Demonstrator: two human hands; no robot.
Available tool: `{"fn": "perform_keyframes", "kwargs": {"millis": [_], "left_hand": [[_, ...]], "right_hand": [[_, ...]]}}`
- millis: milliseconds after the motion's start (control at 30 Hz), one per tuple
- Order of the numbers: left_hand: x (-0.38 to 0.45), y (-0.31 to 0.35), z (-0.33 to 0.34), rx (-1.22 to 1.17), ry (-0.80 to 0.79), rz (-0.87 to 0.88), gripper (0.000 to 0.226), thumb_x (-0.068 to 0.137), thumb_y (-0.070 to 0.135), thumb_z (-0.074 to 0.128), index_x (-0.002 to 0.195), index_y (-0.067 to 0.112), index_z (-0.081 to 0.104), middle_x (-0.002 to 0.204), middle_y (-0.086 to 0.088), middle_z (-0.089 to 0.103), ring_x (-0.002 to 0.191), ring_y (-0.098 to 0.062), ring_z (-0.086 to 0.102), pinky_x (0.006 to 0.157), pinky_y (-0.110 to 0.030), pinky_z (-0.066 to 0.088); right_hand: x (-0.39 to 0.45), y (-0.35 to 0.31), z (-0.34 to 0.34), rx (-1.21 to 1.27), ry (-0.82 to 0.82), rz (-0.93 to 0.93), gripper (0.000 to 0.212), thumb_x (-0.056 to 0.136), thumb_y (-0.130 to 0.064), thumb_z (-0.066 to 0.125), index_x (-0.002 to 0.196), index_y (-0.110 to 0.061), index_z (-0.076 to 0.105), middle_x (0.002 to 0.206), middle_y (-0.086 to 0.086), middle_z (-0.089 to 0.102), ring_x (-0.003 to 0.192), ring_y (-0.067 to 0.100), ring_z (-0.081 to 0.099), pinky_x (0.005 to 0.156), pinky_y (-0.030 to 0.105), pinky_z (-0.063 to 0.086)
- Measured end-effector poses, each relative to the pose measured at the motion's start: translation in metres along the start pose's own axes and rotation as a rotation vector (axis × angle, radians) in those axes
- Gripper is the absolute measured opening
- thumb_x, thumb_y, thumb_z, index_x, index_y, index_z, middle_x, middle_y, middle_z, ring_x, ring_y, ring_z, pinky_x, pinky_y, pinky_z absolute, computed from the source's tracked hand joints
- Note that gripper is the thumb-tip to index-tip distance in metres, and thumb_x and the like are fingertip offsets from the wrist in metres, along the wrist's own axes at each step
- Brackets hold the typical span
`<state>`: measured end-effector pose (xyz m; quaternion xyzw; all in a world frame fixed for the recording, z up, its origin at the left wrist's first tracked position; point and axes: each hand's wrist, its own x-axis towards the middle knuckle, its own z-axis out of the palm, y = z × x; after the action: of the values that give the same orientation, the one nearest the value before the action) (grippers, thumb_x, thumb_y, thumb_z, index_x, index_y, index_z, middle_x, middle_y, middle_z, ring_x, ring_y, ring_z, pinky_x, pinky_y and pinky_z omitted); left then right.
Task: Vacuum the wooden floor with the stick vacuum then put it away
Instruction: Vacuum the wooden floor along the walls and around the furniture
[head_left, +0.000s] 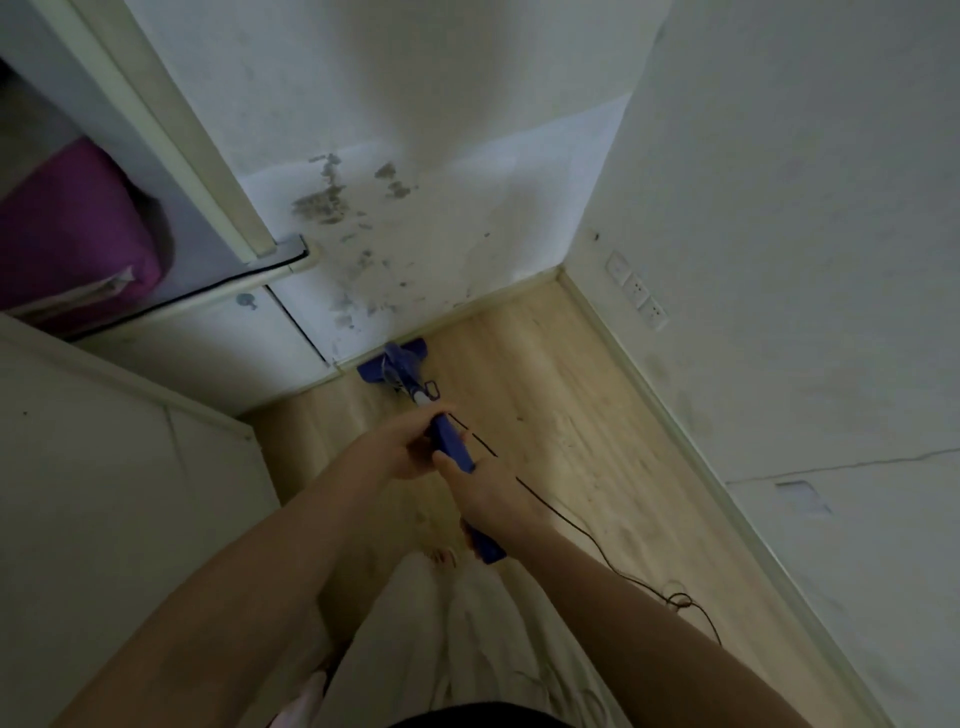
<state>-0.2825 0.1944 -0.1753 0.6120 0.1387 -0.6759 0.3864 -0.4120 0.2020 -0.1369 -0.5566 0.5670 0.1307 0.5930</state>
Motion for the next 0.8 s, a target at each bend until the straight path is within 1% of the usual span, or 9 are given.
{"fn": "perform_keyframes", "kwargs": {"millis": [100, 200, 333, 433, 533, 600, 633, 700, 800], "left_hand": [[0.001, -0.001, -0.005, 0.03, -0.001, 0.028, 0.021, 0.091, 0.025, 0.063, 0.086, 0.006, 0.056, 0.084, -0.01, 0.06, 0.076, -0.02, 0.059, 0.074, -0.031, 0.052], [0.004, -0.008, 0.004, 0.055, 0.021, 0.043, 0.023, 0.091, 0.025, 0.064, 0.094, 0.004, 0.057, 0.082, -0.009, 0.06, 0.071, -0.02, 0.058, 0.063, -0.031, 0.051], [0.004, -0.026, 0.015, 0.019, 0.055, 0.068, 0.023, 0.089, 0.025, 0.066, 0.094, 0.006, 0.054, 0.084, -0.01, 0.059, 0.072, -0.021, 0.059, 0.063, -0.031, 0.052], [-0.002, -0.038, 0.025, -0.044, 0.07, 0.08, 0.023, 0.087, 0.025, 0.068, 0.09, 0.006, 0.056, 0.081, -0.008, 0.059, 0.07, -0.019, 0.058, 0.058, -0.029, 0.051], [-0.01, -0.051, 0.044, -0.127, 0.073, 0.096, 0.023, 0.087, 0.024, 0.068, 0.089, 0.006, 0.055, 0.079, -0.008, 0.058, 0.07, -0.019, 0.058, 0.055, -0.029, 0.052], [-0.015, -0.065, 0.064, -0.21, 0.069, 0.087, 0.022, 0.089, 0.022, 0.067, 0.09, 0.005, 0.054, 0.08, -0.008, 0.059, 0.07, -0.019, 0.059, 0.05, -0.031, 0.054], [-0.018, -0.072, 0.074, -0.253, 0.066, 0.076, 0.021, 0.089, 0.022, 0.066, 0.092, 0.005, 0.054, 0.081, -0.009, 0.059, 0.069, -0.019, 0.059, 0.045, -0.028, 0.054], [-0.023, -0.085, 0.094, -0.323, 0.042, 0.06, 0.02, 0.091, 0.021, 0.065, 0.093, 0.004, 0.054, 0.081, -0.01, 0.06, 0.068, -0.02, 0.06, 0.038, -0.025, 0.052], [-0.03, -0.099, 0.116, -0.388, 0.021, 0.043, 0.02, 0.092, 0.022, 0.062, 0.088, 0.005, 0.052, 0.074, -0.009, 0.058, 0.061, -0.018, 0.058, 0.033, -0.022, 0.048]], "right_hand": [[-0.004, -0.006, -0.001, -0.048, 0.014, -0.008, 0.044, 0.097, -0.056, 0.044, 0.078, -0.016, 0.048, 0.063, 0.002, 0.055, 0.046, 0.014, 0.051, 0.048, 0.025, 0.048], [-0.007, -0.003, -0.013, -0.075, -0.01, 0.032, 0.044, 0.097, -0.057, 0.042, 0.079, -0.016, 0.046, 0.063, 0.003, 0.054, 0.047, 0.014, 0.05, 0.047, 0.025, 0.047], [-0.013, 0.011, -0.027, -0.177, -0.021, 0.03, 0.046, 0.096, -0.059, 0.042, 0.082, -0.016, 0.047, 0.065, 0.003, 0.056, 0.047, 0.014, 0.051, 0.044, 0.023, 0.045], [-0.02, 0.018, -0.04, -0.216, -0.033, 0.003, 0.048, 0.095, -0.06, 0.044, 0.082, -0.014, 0.049, 0.065, 0.005, 0.057, 0.048, 0.015, 0.052, 0.047, 0.025, 0.047], [-0.037, 0.023, -0.065, -0.28, -0.034, -0.03, 0.049, 0.095, -0.059, 0.045, 0.079, -0.012, 0.049, 0.064, 0.005, 0.056, 0.047, 0.015, 0.052, 0.045, 0.023, 0.046], [-0.049, 0.03, -0.088, -0.378, -0.046, -0.052, 0.049, 0.096, -0.058, 0.044, 0.077, -0.013, 0.048, 0.064, 0.004, 0.055, 0.048, 0.015, 0.051, 0.046, 0.024, 0.044], [-0.054, 0.034, -0.101, -0.441, -0.047, -0.053, 0.051, 0.096, -0.059, 0.044, 0.076, -0.012, 0.049, 0.064, 0.005, 0.056, 0.049, 0.016, 0.051, 0.047, 0.025, 0.044], [-0.061, 0.042, -0.123, -0.546, -0.052, -0.035, 0.056, 0.093, -0.064, 0.044, 0.077, -0.011, 0.05, 0.066, 0.007, 0.058, 0.05, 0.018, 0.053, 0.049, 0.025, 0.044], [-0.068, 0.048, -0.151, -0.661, -0.067, -0.058, 0.055, 0.092, -0.064, 0.046, 0.078, -0.011, 0.05, 0.065, 0.007, 0.058, 0.046, 0.018, 0.052, 0.048, 0.026, 0.045]]}}
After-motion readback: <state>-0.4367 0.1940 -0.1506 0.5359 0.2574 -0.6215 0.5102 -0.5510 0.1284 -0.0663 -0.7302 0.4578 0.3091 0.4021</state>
